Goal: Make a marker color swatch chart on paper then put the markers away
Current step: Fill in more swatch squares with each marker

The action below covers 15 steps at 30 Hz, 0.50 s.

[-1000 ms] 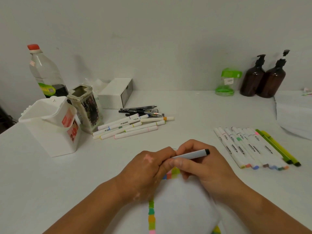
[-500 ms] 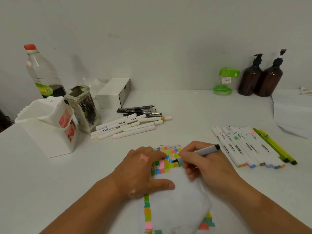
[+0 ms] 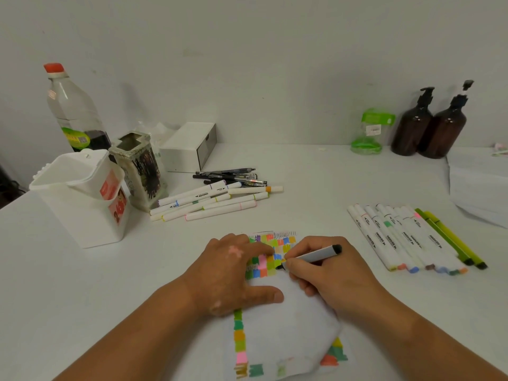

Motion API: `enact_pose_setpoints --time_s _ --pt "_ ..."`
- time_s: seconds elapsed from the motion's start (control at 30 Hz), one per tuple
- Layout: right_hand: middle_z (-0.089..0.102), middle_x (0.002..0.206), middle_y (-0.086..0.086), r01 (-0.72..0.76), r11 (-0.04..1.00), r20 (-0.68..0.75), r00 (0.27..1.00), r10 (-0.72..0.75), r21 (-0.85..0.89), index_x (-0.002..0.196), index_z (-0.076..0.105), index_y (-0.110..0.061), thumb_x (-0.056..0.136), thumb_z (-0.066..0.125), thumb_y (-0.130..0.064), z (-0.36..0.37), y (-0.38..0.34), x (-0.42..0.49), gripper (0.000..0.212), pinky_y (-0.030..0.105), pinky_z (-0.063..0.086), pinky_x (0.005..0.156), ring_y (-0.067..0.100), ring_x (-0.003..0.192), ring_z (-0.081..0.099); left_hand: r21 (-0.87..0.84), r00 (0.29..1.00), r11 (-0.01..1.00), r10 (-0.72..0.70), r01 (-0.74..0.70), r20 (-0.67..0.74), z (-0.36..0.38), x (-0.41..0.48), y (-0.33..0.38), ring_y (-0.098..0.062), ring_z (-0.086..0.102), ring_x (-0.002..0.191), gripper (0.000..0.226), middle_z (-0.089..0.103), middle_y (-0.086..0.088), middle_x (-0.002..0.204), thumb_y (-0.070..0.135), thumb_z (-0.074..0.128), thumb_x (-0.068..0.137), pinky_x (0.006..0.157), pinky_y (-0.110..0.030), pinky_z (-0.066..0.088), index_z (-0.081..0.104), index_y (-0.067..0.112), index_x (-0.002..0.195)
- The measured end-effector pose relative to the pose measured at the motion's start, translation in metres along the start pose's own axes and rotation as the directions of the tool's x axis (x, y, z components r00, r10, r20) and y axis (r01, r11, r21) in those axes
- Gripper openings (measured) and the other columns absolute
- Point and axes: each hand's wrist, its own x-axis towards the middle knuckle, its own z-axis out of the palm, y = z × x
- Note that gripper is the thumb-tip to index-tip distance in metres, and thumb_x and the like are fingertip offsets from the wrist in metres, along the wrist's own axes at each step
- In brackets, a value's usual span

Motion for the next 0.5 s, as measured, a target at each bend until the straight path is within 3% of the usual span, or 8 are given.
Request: enact_pose_setpoints --time_s 0.2,0.5 --pt "0.071 0.064 0.008 -0.016 1.000 0.008 1.000 0.016 -0.004 0.082 0.076 -0.020 0.082 0.073 -0.020 -0.0010 -0.0009 -0.0003 0.003 0.030 0.054 0.056 0.016 0.052 0.062 -0.004 1.000 1.000 0.000 -0.001 -0.010 0.0008 -0.0004 -0.0013 -0.005 0.041 0.093 0.086 0.038 0.026 0.093 0.093 0.047 0.066 0.087 -0.028 0.035 0.041 0.048 0.139" --pt "0.071 0.063 0.006 -0.033 0.999 0.004 0.999 0.033 -0.023 0.077 0.074 -0.021 0.082 0.072 -0.018 -0.0014 -0.0042 -0.0010 0.007 0.025 0.053 0.053 0.015 0.050 0.062 -0.004 1.000 1.000 -0.002 0.002 0.001 0.0000 -0.0001 -0.0006 -0.006 0.042 0.094 0.086 0.038 0.025 0.093 0.093 0.047 0.065 0.091 -0.028 0.038 0.041 0.049 0.139"
